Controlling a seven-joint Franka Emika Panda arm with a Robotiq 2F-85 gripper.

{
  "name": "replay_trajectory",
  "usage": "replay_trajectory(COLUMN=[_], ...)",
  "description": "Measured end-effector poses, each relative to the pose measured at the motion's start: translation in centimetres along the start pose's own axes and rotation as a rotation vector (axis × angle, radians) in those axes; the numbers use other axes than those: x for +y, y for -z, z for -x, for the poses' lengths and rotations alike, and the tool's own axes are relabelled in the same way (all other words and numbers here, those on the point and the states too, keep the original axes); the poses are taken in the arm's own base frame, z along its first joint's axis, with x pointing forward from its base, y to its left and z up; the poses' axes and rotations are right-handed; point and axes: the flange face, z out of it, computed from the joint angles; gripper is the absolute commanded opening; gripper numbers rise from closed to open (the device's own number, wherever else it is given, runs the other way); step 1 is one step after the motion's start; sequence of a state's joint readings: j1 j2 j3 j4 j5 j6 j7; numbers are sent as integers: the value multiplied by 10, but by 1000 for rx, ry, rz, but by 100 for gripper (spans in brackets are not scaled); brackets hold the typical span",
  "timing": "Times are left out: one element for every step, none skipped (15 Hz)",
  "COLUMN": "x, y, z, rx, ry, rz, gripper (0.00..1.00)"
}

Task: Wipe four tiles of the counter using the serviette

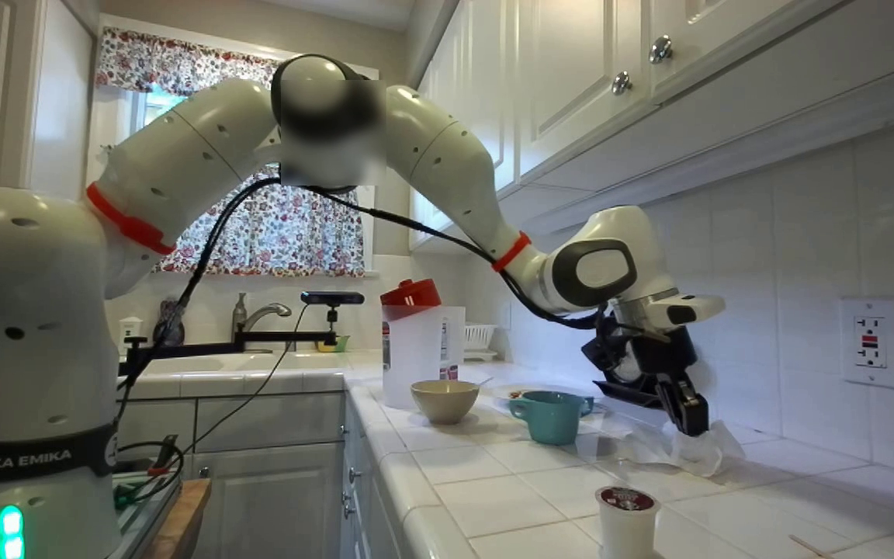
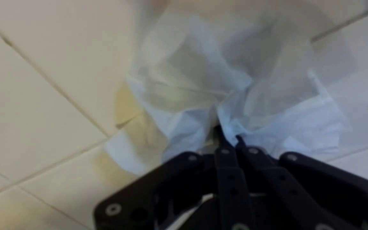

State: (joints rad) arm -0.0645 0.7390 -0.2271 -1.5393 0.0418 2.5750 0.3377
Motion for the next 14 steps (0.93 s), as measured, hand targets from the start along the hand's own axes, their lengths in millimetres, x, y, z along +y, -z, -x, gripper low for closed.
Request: replay_trajectory(x=[-5,-11,-20,-28,-36,-41,-44,-44,-41,-36,-28,-18,-5,10], y=[3,6,10,12,14,15,16,16,16,15,13,11,9,6], z=[7,15,24,31,36,39,40,39,37,33,28,22,15,8], rx=[-11,-22,-30,-37,-44,-47,-52,-61,-70,-80,-90,-100,-110,-123], ry=[21,48,70,85,96,102,105,98,87,69,47,19,-12,-45], rz=[-6,-12,-18,-24,-28,-30,-30,-25,-19,-11,0,13,25,39], gripper=[0,0,0,0,0,0,0,0,0,0,0,0,0,0])
